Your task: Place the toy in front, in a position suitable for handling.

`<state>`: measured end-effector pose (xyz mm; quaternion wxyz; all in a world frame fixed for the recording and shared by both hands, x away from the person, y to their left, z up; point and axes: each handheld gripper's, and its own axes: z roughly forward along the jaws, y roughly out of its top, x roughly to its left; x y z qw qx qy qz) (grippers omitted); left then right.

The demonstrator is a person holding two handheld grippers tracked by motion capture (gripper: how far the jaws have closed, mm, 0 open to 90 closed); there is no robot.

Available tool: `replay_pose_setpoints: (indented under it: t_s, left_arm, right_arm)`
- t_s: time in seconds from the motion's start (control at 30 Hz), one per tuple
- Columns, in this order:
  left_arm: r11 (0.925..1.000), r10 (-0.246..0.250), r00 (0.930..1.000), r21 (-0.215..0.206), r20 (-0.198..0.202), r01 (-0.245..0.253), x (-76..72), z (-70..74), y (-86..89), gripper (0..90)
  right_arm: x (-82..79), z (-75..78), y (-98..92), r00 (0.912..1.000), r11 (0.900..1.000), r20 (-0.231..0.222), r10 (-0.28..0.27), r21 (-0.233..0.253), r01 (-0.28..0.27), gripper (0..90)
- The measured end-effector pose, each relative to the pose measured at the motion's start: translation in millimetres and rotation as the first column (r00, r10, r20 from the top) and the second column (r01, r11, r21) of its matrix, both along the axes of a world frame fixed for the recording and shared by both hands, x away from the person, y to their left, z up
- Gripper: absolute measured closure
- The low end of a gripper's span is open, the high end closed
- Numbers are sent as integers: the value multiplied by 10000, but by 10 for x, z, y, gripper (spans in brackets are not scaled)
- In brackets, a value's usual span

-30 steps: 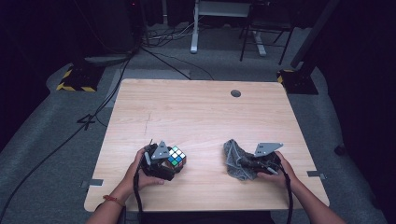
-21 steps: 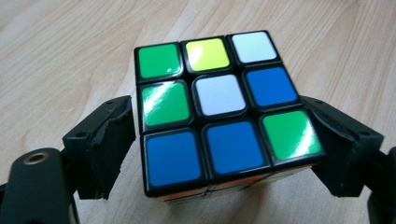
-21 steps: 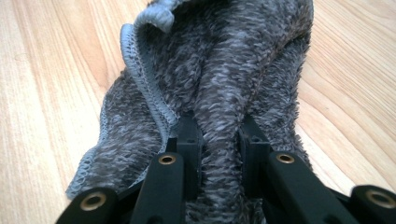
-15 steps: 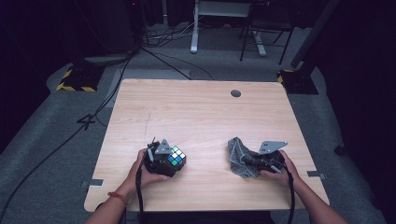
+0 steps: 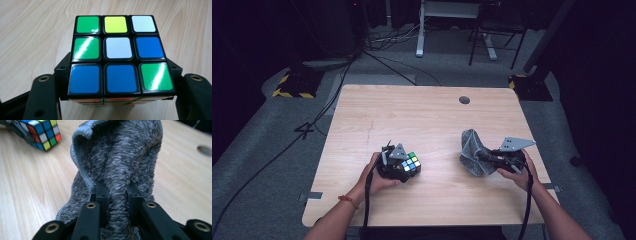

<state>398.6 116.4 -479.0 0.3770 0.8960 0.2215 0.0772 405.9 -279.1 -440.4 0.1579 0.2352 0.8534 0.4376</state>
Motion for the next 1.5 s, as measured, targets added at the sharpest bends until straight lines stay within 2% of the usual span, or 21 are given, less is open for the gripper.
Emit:
replay_pose_setpoints:
  t_s: [0.07,0.13,0.17,0.3,0.33,0.37,0.5,0.57,0.63,0.7,0.73,0.77,0.83,0.9,0.93,1.07,1.23,1.3,1.33,1.43,1.5]
  left_arm:
    - [9995,-264,9995,201,158,260,68,30,-90,334]
    - [9992,-335,9993,201,145,332,105,44,-133,334]
    - [9980,-561,9980,319,294,551,171,73,-225,334]
    - [9966,-728,9967,412,367,713,250,112,-359,335]
    - [9943,-895,9950,617,434,868,290,123,-457,335]
    - [9943,-895,9950,617,434,868,290,123,-457,335]
    - [9893,-1119,9931,977,340,1081,353,115,-697,336]
    - [9847,-1289,9908,1231,404,1231,352,109,-789,336]
    - [9827,-1386,9894,1303,434,1319,345,111,-832,336]
    - [9822,-1503,9870,1221,560,1427,314,134,-939,336]
    - [9822,-1503,9870,1221,560,1427,314,134,-939,336]
    - [9812,-1710,9833,1010,619,1642,290,157,-983,336]
    - [9810,-1760,9823,940,636,1697,261,173,-1006,336]
    - [9808,-1744,9818,1021,755,1664,223,178,-1016,337]
    - [9820,-1722,9829,905,653,1660,219,170,-1008,337]
    - [9809,-1748,9820,992,710,1675,207,165,-1018,337]
    - [9744,-2017,9770,1154,684,1931,149,163,-1063,337]
    - [9696,-2181,9733,1293,718,2077,126,162,-1079,337]
    - [9665,-2267,9710,1408,763,2146,105,164,-1094,337]
    - [9633,-2319,9694,1574,800,2175,77,178,-1103,338]
    - [9627,-2346,9690,1569,772,2206,58,193,-1098,337]
  right_arm:
    - [43,64,49,9999,10000,153,57,-6,-57,768]
    - [69,93,81,9997,10000,216,81,-47,-80,768]
    - [123,146,160,9995,9999,264,157,18,-157,768]
    - [163,188,261,9992,9993,279,300,194,-306,768]
    - [178,214,330,9986,9980,255,461,425,-472,768]
    - [178,214,330,9986,9980,255,461,425,-472,768]
    - [138,255,573,9947,9948,221,1007,150,-1011,768]
    - [114,250,686,9920,9920,115,1259,62,-1260,767]
    - [103,243,732,9906,9906,65,1364,80,-1364,767]
    - [52,208,890,9840,9841,-123,1775,1,-1775,767]
    - [38,200,927,9820,9821,-156,1885,-7,-1885,767]
    - [15,191,973,9805,9806,-175,1959,-81,-1960,766]
    - [-2,185,1006,9801,9800,-155,1980,-183,-1983,766]
    - [-50,172,1092,9802,9790,47,1981,-495,-1976,765]
    - [-58,171,1097,9803,9789,104,1974,-552,-1965,765]
    - [-71,153,1080,9834,9817,243,1800,-679,-1780,765]
    - [-24,139,926,9934,9907,237,1124,-800,-1102,767]
    - [-7,127,870,9951,9920,152,981,-811,-965,767]
    - [-4,122,831,9964,9916,176,828,-1011,-806,768]
    - [4,117,793,9974,9913,182,698,-1127,-674,768]
    - [2,116,768,9976,9932,42,697,-938,-690,769]
